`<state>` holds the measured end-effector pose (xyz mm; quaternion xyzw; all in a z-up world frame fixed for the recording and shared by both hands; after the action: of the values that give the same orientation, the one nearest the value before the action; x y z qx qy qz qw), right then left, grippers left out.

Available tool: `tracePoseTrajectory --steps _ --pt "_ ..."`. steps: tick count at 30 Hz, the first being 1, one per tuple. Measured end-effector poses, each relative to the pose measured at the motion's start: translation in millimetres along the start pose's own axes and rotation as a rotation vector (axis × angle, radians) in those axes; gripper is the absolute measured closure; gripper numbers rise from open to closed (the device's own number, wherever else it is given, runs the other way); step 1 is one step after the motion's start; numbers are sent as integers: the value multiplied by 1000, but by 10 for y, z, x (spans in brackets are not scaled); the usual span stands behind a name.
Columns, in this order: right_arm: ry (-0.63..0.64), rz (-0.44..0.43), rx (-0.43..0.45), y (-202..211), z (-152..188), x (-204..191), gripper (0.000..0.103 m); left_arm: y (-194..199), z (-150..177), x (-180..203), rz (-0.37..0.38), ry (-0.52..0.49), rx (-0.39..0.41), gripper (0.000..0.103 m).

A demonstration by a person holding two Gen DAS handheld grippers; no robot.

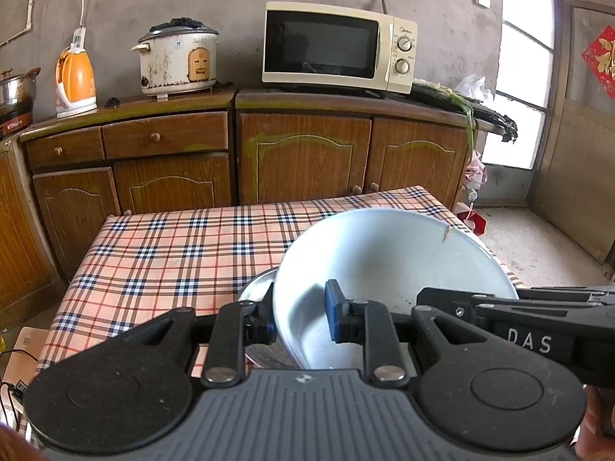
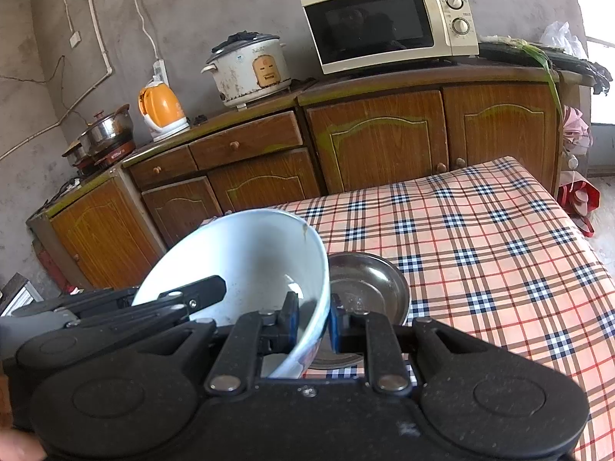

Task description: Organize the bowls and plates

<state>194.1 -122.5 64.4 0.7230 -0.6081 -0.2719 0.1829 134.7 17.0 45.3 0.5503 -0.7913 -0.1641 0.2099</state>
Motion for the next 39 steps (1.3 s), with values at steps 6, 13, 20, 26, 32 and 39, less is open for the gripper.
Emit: tracePoseTrajectory --steps 6,13,20,26,32,39 --pt "0 2 -2 10 41 22 82 12 33 16 -1 0 -1 80" --pt "2 1 -7 15 84 35 82 20 79 26 0 1 -5 80" --pt "-2 3 -14 18 129 40 82 20 125 42 1 -1 -11 80" --pt "-5 8 -22 14 182 59 82 6 184 54 3 2 -19 80" --pt "-6 12 -21 16 210 68 82 -1 211 70 6 5 -22 80" --pt "-7 14 -24 18 258 82 82 0 247 70 6 6 -25 80"
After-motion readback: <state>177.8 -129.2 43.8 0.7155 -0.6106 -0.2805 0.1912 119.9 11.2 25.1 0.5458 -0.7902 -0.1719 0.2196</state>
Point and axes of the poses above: each gripper's, at about its wrist camera, not at the fingertips, and y roughly against the way its jaws point, x to its right, z to its underside, the point moved 7 cm from there along -y, roughly the way its jaws point, and after that the axes turned 14 degrees about z, right-handed, at the moved point
